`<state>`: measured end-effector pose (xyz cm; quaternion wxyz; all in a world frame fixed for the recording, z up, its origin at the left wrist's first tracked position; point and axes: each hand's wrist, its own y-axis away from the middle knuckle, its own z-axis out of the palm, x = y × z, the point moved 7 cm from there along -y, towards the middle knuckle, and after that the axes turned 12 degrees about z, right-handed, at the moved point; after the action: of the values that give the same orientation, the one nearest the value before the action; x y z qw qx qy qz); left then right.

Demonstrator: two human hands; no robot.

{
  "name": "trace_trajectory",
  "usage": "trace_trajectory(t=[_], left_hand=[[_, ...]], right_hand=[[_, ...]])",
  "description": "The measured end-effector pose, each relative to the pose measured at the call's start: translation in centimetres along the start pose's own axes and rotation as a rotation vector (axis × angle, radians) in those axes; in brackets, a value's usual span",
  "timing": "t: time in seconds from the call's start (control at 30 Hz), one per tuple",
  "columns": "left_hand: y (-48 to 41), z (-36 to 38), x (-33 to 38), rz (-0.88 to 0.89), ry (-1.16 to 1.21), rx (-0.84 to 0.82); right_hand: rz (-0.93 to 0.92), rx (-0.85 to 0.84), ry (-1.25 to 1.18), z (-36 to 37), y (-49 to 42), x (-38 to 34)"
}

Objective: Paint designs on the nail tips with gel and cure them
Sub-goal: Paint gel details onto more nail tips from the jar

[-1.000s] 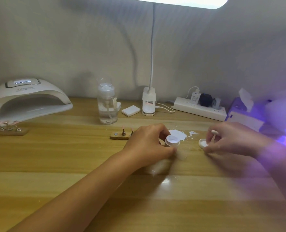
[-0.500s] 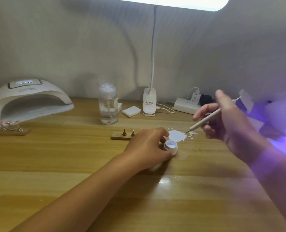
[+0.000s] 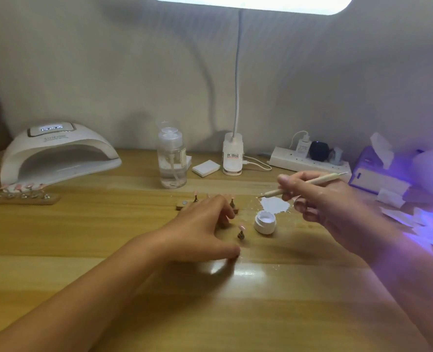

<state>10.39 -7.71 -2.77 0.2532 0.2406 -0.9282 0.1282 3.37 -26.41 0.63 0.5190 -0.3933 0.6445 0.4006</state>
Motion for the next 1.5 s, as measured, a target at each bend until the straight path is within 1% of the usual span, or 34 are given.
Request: trace_trajectory(t=[0.07, 0.13, 0.3, 0.4, 0.47, 0.6, 0.67, 0.77, 0.83, 0.93, 1.07, 1.2, 1.33, 1.5], left_hand=[[0.2, 0.2, -0.4, 0.014, 0.077, 0.111], [0.0, 0.3, -0.5, 0.039, 0.093, 0.188], [-0.7, 0.8, 0.0, 0.091, 0.144, 0.197], [-0.6, 0.8, -0.2, 0.126, 0.165, 0.240], [-0.4, 0.5, -0.3, 0.156, 0.199, 0.280], [-0.4, 0.4, -0.4, 0.170, 0.253, 0.307], [-0.6, 0.4, -0.6, 0.159, 0.252, 0.287], [-1.0, 0.4, -0.6, 0.140, 0.250, 0.203], [-1.1, 0.4, -0.4, 0.144, 0.260, 0.177], [-0.9, 0.6, -0.1, 0.182, 0.223, 0.206], [-0.7, 0.7, 0.0, 0.205, 0.231, 0.266], [-0.6, 0.9, 0.1, 0.222, 0.241, 0.268], [-0.5, 1.0, 0.0, 0.228, 0.250, 0.269], [-0.6, 1.1, -0.2, 0.211, 0.253, 0.284]], right_hand=[[-0.084, 0.107, -0.044, 0.0, -0.1, 0.4], [-0.147, 0.186, -0.083, 0.3, 0.0, 0.8], [-0.329, 0.331, -0.054, 0.6, 1.1, 1.2], [-0.411, 0.414, 0.054, 0.8, 1.7, 1.4], [-0.448, 0.426, 0.136, 1.3, 2.0, 1.3], [-0.447, 0.419, 0.255, 1.7, 2.0, 1.3], [-0.434, 0.407, 0.306, 1.9, 1.8, 1.4], [-0.410, 0.405, 0.359, 2.0, 1.4, 1.6], [-0.405, 0.405, 0.377, 2.0, 1.3, 1.7], [-0.398, 0.391, 0.401, 2.1, 1.0, 1.8], [-0.401, 0.389, 0.411, 2.2, 0.9, 1.8], [-0.431, 0.401, 0.387, 2.1, 1.2, 1.6], [-0.416, 0.375, 0.409, 2.3, 1.1, 1.7], [-0.466, 0.448, 0.316, 1.7, 1.8, 1.3]])
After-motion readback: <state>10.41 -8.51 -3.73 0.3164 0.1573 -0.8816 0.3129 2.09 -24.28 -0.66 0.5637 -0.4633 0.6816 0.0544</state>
